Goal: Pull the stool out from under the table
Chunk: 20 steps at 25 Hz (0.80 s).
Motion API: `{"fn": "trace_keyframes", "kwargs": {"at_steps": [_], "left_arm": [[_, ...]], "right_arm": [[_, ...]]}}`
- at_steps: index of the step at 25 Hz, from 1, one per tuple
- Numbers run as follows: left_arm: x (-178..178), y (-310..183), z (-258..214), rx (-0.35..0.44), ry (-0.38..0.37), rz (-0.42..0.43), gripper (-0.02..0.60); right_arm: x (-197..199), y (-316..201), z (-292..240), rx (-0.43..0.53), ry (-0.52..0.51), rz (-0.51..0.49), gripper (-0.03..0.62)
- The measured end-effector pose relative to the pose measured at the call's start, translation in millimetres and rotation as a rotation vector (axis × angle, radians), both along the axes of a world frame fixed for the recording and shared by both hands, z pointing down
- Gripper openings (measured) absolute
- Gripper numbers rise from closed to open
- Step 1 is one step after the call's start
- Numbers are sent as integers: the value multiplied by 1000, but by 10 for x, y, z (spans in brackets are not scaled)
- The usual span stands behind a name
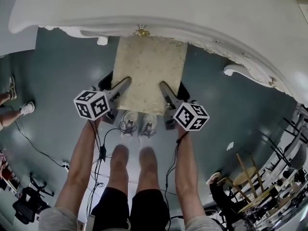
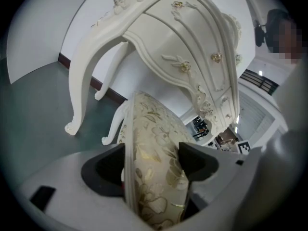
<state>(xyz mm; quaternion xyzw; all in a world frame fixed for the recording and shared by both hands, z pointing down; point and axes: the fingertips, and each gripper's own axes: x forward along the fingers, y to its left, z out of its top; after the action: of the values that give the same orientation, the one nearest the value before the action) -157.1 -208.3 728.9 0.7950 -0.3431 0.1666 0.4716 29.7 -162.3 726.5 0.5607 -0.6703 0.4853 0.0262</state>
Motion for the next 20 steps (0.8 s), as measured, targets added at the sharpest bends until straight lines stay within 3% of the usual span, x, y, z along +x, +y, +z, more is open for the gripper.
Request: {"fn": "trace_keyframes", "kwargs": {"at_steps": [20], "left_arm": [[1519, 831, -419, 16, 33, 325, 354]], "right_arm": [[1282, 1413, -462, 30, 26, 330, 383]]}}
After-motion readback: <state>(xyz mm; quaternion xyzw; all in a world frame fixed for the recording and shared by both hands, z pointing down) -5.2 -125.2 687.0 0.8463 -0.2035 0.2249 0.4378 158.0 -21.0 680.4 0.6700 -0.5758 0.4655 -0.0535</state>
